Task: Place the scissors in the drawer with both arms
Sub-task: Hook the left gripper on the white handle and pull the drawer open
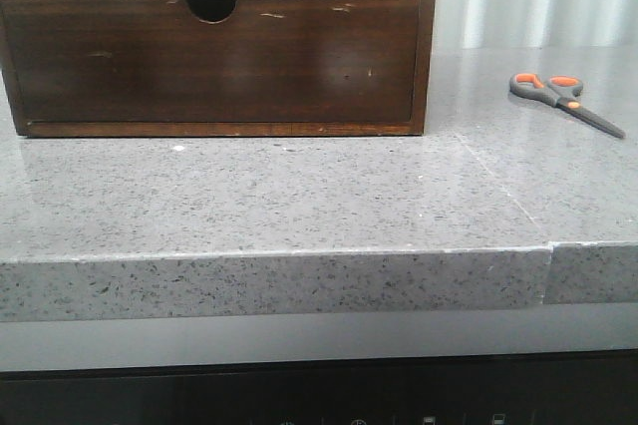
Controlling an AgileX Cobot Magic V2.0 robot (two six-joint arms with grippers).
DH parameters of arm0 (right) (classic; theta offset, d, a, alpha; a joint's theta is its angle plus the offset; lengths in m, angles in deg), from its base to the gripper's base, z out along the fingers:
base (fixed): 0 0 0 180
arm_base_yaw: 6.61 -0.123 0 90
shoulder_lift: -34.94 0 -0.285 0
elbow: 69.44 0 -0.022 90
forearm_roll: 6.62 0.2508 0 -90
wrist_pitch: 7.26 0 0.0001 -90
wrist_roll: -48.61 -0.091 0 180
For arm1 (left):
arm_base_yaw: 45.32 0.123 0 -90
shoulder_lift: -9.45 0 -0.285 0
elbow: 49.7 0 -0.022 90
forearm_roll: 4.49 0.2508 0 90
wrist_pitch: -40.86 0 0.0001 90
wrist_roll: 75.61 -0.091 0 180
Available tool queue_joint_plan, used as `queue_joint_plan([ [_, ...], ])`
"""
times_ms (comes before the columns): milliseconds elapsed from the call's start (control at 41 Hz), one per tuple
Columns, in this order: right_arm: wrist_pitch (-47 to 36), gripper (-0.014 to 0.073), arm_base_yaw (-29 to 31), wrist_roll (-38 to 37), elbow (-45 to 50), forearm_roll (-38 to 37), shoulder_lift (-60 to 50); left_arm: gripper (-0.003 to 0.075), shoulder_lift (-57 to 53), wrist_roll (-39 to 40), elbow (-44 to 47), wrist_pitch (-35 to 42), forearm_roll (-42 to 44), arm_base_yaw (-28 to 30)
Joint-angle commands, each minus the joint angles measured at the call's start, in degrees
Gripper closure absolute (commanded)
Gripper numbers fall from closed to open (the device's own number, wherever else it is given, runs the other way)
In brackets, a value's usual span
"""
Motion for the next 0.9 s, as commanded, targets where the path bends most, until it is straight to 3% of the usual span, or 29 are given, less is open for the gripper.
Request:
queue_joint_plan([
  [0, -3.4, 0.0034, 0.4, 0.7, -2.0, -0.5, 0.3, 0.0103, 3.6, -7.1, -1.8, 2.8, -15.8, -0.3],
  [293, -3.4, 0.0034, 0.4, 0.7, -2.0, -0.5, 0.3, 0.0103, 13.4, -29.2, -1.8, -2.0, -47.5, -0.3],
  [537, -3.4, 0.0034, 0.4, 0.7, -2.0, -0.5, 0.3, 0.0103, 20.1, -40.0, -1.8, -8.6, -63.7, -0.3],
  [878, -3.4, 0.0034, 0.4, 0.7, -2.0, -0.5, 0.3, 0.0103, 28.4, -42.3, -6.8, -13.0, -67.1, -0.3],
])
